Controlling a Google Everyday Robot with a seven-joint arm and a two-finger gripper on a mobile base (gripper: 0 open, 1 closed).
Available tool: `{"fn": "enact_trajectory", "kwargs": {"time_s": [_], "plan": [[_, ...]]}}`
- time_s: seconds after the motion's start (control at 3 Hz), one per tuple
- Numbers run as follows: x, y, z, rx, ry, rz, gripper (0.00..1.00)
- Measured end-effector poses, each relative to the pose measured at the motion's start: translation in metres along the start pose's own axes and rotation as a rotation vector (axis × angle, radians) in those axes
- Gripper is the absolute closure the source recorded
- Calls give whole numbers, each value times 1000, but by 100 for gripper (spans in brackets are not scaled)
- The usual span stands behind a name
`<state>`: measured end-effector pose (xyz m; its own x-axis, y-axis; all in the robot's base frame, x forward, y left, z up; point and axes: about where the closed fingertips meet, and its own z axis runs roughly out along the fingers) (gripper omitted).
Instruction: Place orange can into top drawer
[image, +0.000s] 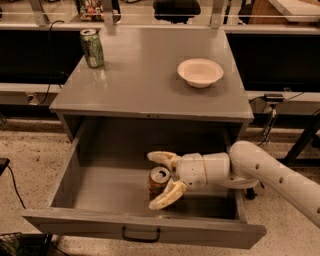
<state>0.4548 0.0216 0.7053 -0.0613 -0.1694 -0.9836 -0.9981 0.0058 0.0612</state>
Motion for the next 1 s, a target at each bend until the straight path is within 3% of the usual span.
{"fn": "enact_trajectory", "kwargs": {"time_s": [0.67,1.0], "plan": [[-27,3,-33,95,13,-27,0],[-50,7,-70,244,28,-14,0]]}}
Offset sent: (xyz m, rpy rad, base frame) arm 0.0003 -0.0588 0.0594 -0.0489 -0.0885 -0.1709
